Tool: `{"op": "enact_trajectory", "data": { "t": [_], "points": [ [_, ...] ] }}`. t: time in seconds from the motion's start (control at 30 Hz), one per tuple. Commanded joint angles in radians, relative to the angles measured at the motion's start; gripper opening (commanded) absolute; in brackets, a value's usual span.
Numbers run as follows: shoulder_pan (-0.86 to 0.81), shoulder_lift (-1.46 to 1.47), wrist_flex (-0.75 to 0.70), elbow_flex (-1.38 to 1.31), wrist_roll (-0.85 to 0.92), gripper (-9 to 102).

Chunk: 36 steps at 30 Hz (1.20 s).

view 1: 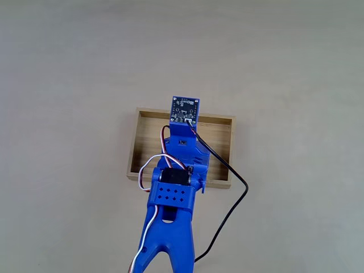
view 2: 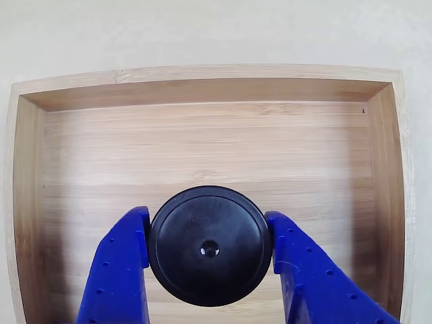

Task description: Place the black cylinder in the wooden box then return to rest.

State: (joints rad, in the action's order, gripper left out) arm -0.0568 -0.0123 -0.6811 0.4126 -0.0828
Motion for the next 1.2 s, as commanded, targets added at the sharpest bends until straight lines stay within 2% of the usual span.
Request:
{"op": "enact_trajectory", "data": {
  "t": [0.0,0.43,0.83,1.17],
  "points": [
    [-0.017,0.012,0.029,-0.02,0.002,22],
    [-0.032,0.015,0.029,-0.025,-0.009,32],
    [-0.029,0.152,-0.028,-0.008,-0.037,34],
    [-0.014,0.368,-0.031,0.132,-0.123,33]
  ]
}}
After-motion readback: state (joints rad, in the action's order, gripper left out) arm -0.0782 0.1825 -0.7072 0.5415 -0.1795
